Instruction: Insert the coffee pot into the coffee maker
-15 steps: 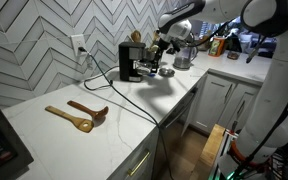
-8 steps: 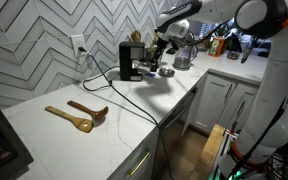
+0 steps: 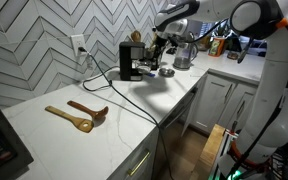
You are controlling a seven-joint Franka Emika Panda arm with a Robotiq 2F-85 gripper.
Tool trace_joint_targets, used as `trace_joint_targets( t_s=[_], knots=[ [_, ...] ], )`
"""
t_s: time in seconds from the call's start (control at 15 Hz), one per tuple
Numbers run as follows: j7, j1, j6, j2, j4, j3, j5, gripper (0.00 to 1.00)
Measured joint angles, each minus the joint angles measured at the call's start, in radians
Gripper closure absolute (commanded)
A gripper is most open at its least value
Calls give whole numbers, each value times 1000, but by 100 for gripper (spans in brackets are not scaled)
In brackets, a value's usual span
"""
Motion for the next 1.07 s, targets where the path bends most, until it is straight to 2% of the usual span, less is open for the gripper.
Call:
trace_joint_targets(
  t_s=[1.07],
  knots=[
    [-119,-44,-18,7,2,10,11,93]
  ],
)
